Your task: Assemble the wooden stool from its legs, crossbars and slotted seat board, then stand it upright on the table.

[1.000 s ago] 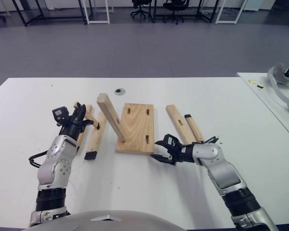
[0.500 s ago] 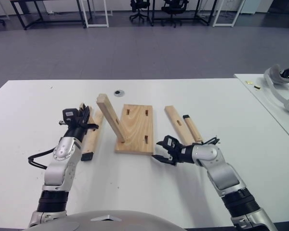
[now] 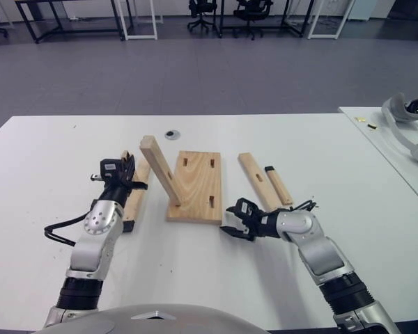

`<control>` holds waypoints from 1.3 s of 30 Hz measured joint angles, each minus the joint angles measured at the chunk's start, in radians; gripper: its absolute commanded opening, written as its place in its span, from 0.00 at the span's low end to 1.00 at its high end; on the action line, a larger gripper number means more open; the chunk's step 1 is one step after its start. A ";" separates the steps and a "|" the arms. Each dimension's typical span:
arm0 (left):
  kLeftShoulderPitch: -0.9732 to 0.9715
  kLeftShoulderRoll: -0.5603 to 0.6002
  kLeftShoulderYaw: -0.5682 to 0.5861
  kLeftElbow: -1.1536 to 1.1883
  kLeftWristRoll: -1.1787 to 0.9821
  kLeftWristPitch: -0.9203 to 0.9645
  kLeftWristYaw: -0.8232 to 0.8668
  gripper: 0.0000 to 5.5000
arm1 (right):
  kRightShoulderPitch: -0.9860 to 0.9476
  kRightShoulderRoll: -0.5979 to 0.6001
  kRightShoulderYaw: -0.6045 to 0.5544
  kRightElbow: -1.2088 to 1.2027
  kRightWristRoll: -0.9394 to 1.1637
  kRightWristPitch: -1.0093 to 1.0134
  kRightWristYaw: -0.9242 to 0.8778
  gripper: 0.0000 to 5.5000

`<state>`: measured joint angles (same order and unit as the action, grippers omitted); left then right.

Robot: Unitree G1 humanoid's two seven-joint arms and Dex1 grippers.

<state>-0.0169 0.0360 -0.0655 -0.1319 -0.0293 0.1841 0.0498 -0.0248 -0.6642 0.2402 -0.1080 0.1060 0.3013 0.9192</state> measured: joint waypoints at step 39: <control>0.039 -0.016 0.060 -0.266 -0.001 0.677 -0.019 0.59 | -0.014 0.018 0.021 0.002 -0.027 -0.028 -0.036 0.52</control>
<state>0.0218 0.0204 -0.0054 -0.3975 -0.0298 0.8613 0.0310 -0.0391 -0.6458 0.2616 -0.1061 0.0786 0.2737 0.8828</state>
